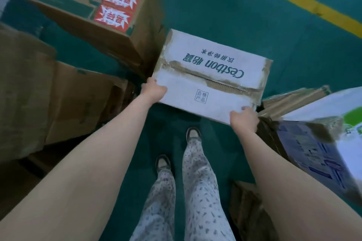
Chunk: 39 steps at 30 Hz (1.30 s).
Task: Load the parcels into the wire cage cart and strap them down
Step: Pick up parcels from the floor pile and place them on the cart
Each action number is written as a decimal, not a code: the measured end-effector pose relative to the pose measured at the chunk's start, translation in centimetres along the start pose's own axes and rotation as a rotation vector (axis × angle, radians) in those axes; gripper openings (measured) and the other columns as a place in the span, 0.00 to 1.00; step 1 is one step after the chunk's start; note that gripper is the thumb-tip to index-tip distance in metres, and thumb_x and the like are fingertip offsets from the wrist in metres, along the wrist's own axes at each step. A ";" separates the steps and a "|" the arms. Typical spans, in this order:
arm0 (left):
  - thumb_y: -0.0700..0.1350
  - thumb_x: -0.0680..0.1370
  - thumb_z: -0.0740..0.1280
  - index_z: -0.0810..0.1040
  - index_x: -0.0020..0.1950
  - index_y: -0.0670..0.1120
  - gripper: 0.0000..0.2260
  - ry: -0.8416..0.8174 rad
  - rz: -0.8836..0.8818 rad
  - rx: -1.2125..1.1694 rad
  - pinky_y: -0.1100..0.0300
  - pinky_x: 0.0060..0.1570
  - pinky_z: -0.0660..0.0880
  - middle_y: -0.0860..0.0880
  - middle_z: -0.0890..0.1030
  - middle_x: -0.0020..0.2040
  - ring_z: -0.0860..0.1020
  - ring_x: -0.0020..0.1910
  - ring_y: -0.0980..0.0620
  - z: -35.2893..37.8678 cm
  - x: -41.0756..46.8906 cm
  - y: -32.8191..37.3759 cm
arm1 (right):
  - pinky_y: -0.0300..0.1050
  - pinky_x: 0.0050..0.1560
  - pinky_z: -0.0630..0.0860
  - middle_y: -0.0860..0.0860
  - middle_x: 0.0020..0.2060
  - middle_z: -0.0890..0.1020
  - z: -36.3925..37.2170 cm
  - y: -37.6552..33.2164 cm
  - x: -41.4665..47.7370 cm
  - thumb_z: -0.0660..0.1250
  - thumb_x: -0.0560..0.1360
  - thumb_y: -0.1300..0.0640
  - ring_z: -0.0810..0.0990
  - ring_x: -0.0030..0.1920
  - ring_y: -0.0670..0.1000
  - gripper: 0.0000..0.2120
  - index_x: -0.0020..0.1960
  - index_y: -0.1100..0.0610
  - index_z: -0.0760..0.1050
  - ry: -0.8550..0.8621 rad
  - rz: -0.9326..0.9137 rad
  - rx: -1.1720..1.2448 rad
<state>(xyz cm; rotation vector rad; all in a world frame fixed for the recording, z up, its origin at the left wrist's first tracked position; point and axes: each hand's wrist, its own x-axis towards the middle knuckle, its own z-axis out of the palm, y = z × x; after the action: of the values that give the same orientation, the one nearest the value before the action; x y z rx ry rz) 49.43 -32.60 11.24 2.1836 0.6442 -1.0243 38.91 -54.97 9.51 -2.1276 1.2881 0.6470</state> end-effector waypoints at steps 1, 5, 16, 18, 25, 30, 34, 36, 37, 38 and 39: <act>0.45 0.78 0.61 0.57 0.74 0.44 0.26 0.050 -0.021 0.014 0.50 0.65 0.67 0.41 0.61 0.72 0.66 0.68 0.40 0.4 1.4 0.0 | 0.52 0.66 0.64 0.61 0.70 0.64 0.0 0.8 1.0 0.60 0.77 0.55 0.63 0.69 0.62 0.26 0.73 0.61 0.61 0.029 0.064 0.026; 0.45 0.78 0.61 0.47 0.77 0.43 0.32 0.106 -0.164 -0.008 0.49 0.67 0.64 0.41 0.57 0.75 0.62 0.71 0.39 2.0 5.2 -0.8 | 0.53 0.67 0.63 0.61 0.72 0.60 1.7 3.0 4.0 0.62 0.77 0.52 0.63 0.69 0.63 0.34 0.75 0.63 0.51 -0.021 0.351 0.196; 0.50 0.75 0.64 0.61 0.71 0.41 0.28 0.228 -0.116 -0.179 0.54 0.53 0.70 0.42 0.69 0.67 0.71 0.62 0.42 1.0 4.0 0.6 | 0.50 0.56 0.67 0.59 0.70 0.62 -1.0 0.0 3.0 0.62 0.76 0.49 0.69 0.65 0.62 0.32 0.73 0.63 0.55 0.093 0.276 0.366; 0.51 0.74 0.64 0.60 0.72 0.41 0.30 0.269 -0.116 -0.190 0.52 0.56 0.70 0.42 0.67 0.69 0.70 0.64 0.41 0.3 2.9 1.7 | 0.52 0.60 0.67 0.59 0.71 0.62 -2.7 -1.3 2.6 0.61 0.76 0.48 0.67 0.66 0.62 0.31 0.73 0.62 0.56 0.134 0.239 0.328; 0.50 0.76 0.62 0.62 0.72 0.42 0.26 0.384 -0.178 -0.310 0.53 0.53 0.70 0.42 0.67 0.69 0.71 0.63 0.40 -4.2 -2.2 1.0 | 0.51 0.59 0.69 0.61 0.69 0.63 -7.8 -6.3 0.4 0.63 0.76 0.50 0.68 0.65 0.63 0.31 0.71 0.64 0.57 0.092 0.115 0.122; 0.51 0.75 0.63 0.64 0.72 0.41 0.28 0.402 -0.246 -0.419 0.50 0.55 0.73 0.41 0.70 0.67 0.73 0.61 0.40 -6.2 -6.1 -2.2 | 0.51 0.59 0.68 0.62 0.68 0.64 -9.0 -7.9 -2.3 0.63 0.75 0.49 0.67 0.65 0.63 0.31 0.70 0.65 0.58 0.003 0.035 -0.049; 0.53 0.75 0.63 0.60 0.73 0.41 0.31 0.495 -0.369 -0.519 0.44 0.64 0.68 0.41 0.65 0.70 0.69 0.64 0.38 -6.5 -9.3 -5.1 | 0.49 0.56 0.71 0.61 0.66 0.66 -8.6 -9.4 -4.5 0.61 0.76 0.49 0.70 0.62 0.61 0.30 0.71 0.64 0.57 -0.063 -0.088 -0.222; 0.54 0.75 0.63 0.61 0.72 0.40 0.31 0.526 -0.383 -0.542 0.43 0.64 0.67 0.40 0.65 0.69 0.69 0.64 0.38 -6.7 -10.6 -6.5 | 0.46 0.51 0.71 0.61 0.65 0.67 -8.2 -10.2 -5.4 0.60 0.76 0.50 0.72 0.61 0.60 0.29 0.71 0.64 0.57 -0.083 -0.153 -0.317; 0.54 0.75 0.63 0.61 0.72 0.40 0.30 0.544 -0.396 -0.558 0.43 0.65 0.67 0.40 0.65 0.69 0.69 0.64 0.38 -6.8 -11.2 -7.4 | 0.45 0.48 0.70 0.61 0.64 0.68 -7.9 -10.7 -6.0 0.59 0.76 0.50 0.73 0.60 0.59 0.28 0.70 0.65 0.57 -0.098 -0.193 -0.352; 0.53 0.75 0.63 0.62 0.71 0.40 0.30 0.557 -0.412 -0.576 0.43 0.65 0.67 0.39 0.65 0.69 0.69 0.64 0.38 -6.8 -11.7 -8.2 | 0.43 0.45 0.70 0.61 0.63 0.69 -7.7 -10.9 -6.4 0.58 0.76 0.50 0.74 0.58 0.59 0.27 0.69 0.65 0.59 -0.117 -0.227 -0.387; 0.53 0.75 0.63 0.63 0.71 0.39 0.29 0.578 -0.431 -0.605 0.44 0.65 0.67 0.39 0.66 0.68 0.69 0.64 0.38 -6.8 -12.5 -9.3 | 0.42 0.40 0.69 0.60 0.61 0.71 -7.2 -11.0 -7.1 0.56 0.75 0.50 0.76 0.57 0.58 0.26 0.68 0.64 0.62 -0.137 -0.270 -0.431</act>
<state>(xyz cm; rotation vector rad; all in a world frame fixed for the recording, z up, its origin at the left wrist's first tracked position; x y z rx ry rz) 39.48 -23.36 21.50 1.8029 1.5149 -0.2823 46.67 -51.27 21.77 -2.4882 0.8181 1.0003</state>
